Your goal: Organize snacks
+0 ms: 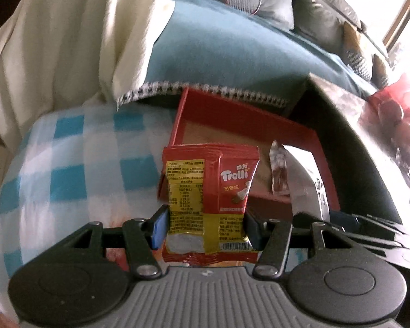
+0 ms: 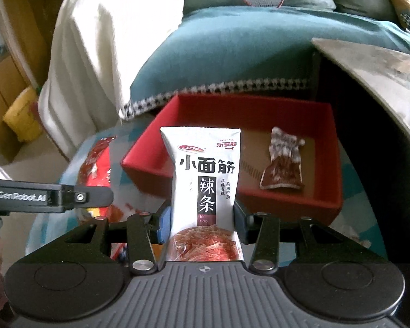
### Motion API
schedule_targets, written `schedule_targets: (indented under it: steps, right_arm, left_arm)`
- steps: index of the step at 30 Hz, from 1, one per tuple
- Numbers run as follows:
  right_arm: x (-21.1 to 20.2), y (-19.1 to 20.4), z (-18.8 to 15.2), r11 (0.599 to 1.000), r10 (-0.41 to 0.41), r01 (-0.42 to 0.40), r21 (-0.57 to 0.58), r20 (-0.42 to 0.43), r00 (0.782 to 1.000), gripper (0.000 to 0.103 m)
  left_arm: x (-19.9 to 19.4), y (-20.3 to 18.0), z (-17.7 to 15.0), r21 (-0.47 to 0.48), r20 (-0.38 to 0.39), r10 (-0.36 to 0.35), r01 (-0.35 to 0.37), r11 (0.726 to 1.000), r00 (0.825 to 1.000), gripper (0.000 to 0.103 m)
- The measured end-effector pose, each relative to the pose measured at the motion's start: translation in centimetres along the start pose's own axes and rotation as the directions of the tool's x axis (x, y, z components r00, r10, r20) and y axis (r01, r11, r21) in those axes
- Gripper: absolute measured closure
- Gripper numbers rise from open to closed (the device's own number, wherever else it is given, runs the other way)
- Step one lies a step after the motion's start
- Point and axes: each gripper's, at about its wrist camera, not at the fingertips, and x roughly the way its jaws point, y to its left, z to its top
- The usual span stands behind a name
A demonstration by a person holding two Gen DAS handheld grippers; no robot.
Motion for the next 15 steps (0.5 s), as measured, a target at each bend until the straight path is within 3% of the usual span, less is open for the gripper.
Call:
schedule_targets:
  steps: [15]
  right_arm:
    - [1.9,-2.2,4.6,1.0,-0.02,0.019,0.014,0.049,0.999,0.049]
  left_arm:
    - [3.7,-2.5,5.1,0.027,0.039,0.002,-0.003,1.0,0.999,0.053]
